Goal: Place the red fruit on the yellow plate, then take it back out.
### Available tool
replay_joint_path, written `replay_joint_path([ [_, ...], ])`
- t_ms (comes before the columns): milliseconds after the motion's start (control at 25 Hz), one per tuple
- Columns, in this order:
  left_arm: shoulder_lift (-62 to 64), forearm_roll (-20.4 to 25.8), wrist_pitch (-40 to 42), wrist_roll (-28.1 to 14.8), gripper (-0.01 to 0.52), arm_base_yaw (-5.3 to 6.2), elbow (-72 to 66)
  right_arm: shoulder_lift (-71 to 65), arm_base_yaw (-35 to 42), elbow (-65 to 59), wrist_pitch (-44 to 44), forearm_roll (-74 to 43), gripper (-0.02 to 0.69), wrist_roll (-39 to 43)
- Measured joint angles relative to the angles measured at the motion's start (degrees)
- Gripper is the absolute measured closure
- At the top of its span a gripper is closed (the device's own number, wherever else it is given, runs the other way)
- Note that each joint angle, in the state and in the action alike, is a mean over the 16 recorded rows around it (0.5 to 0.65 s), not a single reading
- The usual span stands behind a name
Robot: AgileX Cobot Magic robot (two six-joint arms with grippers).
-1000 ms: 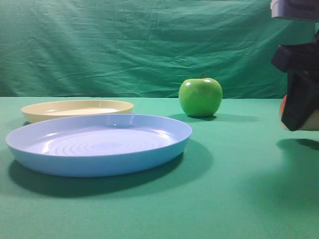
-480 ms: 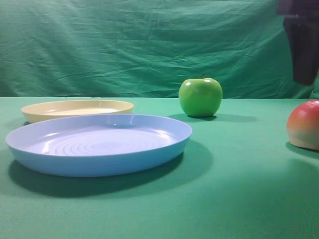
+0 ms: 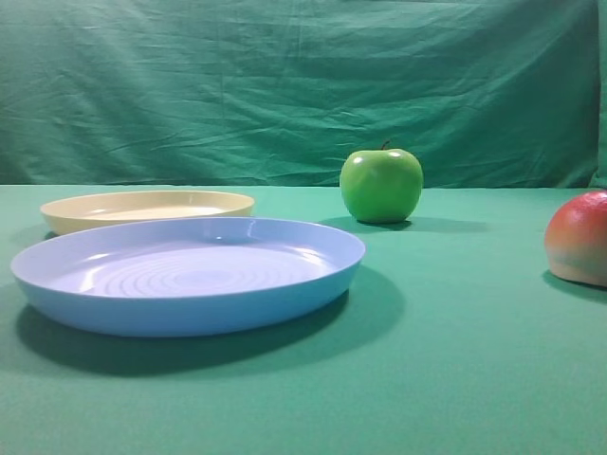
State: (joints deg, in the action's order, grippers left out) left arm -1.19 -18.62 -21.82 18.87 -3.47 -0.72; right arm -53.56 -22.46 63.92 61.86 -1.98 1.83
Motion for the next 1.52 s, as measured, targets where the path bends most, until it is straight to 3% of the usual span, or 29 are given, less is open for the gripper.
replay_joint_path([
  [240,0.0,0.0,0.0,0.0,0.514,0.0,0.0,7.14,0.0,-0.18,4.82,2.59,0.658,1.37],
  [680,0.0,0.0,0.0,0.0,0.514,0.0,0.0,20.99,0.61,-3.54,7.97,1.93,0.665,3.66],
  [960,0.0,0.0,0.0,0.0,0.514,0.0,0.0,32.14,4.71,-14.22,-2.06,-0.66,0.665,2.04],
  [1520,0.0,0.0,0.0,0.0,0.514,0.0,0.0,50.35,15.32,-48.7,-30.94,-1.49,0.665,-1.13],
])
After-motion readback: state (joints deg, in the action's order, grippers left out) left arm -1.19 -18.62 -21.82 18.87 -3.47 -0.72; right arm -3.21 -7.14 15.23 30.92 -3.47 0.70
